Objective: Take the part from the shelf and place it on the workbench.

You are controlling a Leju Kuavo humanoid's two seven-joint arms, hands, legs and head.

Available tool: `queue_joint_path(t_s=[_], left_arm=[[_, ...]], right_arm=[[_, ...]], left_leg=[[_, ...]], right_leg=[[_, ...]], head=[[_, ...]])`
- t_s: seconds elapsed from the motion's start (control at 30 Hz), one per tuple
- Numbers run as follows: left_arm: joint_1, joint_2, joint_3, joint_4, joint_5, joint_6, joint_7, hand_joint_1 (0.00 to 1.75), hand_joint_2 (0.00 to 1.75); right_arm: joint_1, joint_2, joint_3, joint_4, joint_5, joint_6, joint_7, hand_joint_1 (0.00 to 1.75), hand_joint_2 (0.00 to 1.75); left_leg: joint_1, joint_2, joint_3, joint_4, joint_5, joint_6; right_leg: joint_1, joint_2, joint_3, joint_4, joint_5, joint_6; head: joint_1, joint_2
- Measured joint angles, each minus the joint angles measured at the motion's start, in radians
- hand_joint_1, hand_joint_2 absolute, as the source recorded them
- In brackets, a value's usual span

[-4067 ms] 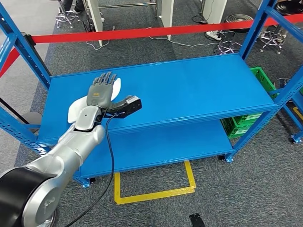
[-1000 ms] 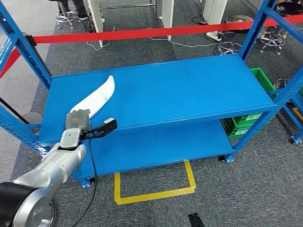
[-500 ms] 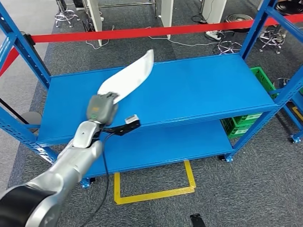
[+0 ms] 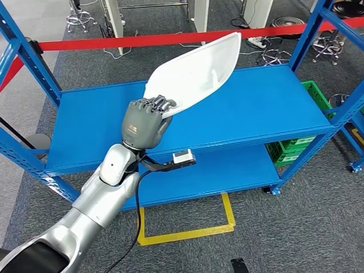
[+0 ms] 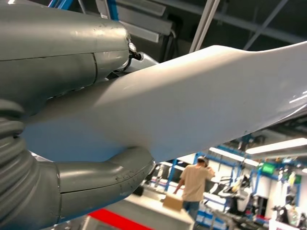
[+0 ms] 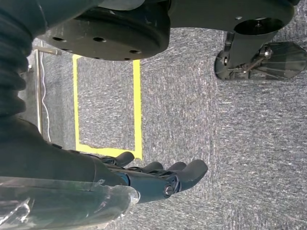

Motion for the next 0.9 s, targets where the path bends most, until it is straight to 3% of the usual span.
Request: queue_joint_path(t_s=[0.4, 0.63, 0.7, 0.77, 0.83, 0.87, 0.9], left_arm=[[0.031, 0.033, -0.087, -0.096, 0.068, 0.0, 0.005, 1.75, 1.75], [0.031, 0.047, -0.119, -0.119, 0.076, 0.0, 0.014, 1.75, 1.75], [0.03, 0.047, -0.123, -0.124, 0.078, 0.0, 0.015, 1.75, 1.75], [0.029, 0.046, -0.124, -0.128, 0.079, 0.001, 0.016, 1.75, 1.75], [0.031, 0.047, -0.126, -0.128, 0.079, 0.001, 0.016, 1.75, 1.75], [0.033, 0.049, -0.127, -0.128, 0.079, 0.001, 0.016, 1.75, 1.75], [0.035, 0.05, -0.129, -0.128, 0.08, 0.001, 0.016, 1.75, 1.75]], right_arm=[[0.003, 0.0, -0.001, 0.0, -0.012, -0.005, -0.012, 0.0, 1.75], [0.004, 0.0, -0.001, 0.0, -0.015, -0.008, -0.015, 0.0, 1.75], [0.004, 0.0, -0.001, 0.0, -0.015, -0.009, -0.015, 0.0, 1.75], [0.003, 0.0, -0.001, 0.0, -0.015, -0.01, -0.014, 0.0, 1.75], [-0.002, 0.0, -0.001, 0.0, -0.015, -0.011, -0.013, 0.0, 1.75], [-0.005, 0.0, -0.001, 0.0, -0.015, -0.011, -0.013, 0.0, 1.75], [-0.006, 0.0, -0.002, 0.0, -0.016, -0.011, -0.013, 0.0, 1.75]], left_leg=[[-0.003, 0.0, 0.0, 0.001, -0.002, 0.004], [-0.011, 0.0, 0.0, 0.006, -0.005, 0.018], [-0.005, 0.002, 0.004, -0.006, 0.006, 0.026], [0.002, 0.005, 0.009, -0.017, 0.016, 0.033], [0.002, 0.008, 0.008, -0.017, 0.017, 0.035], [0.002, 0.009, 0.008, -0.017, 0.016, 0.034], [0.003, 0.009, 0.008, -0.015, 0.016, 0.034]], right_leg=[[-0.004, 0.0, 0.001, -0.002, 0.0, 0.002], [-0.011, 0.001, 0.005, -0.006, 0.003, 0.017], [-0.01, 0.0, 0.002, -0.003, -0.004, 0.024], [-0.007, -0.001, -0.025, 0.059, -0.049, 0.029], [-0.006, -0.003, -0.075, 0.19, -0.112, 0.032], [-0.006, -0.003, -0.096, 0.245, -0.129, 0.034], [-0.006, -0.004, -0.101, 0.269, -0.127, 0.035]], head=[[0.0, 0.0], [-0.001, 0.0], [0.0, 0.0], [0.004, 0.0], [0.005, 0.0], [0.005, 0.0], [0.005, 0.0]])
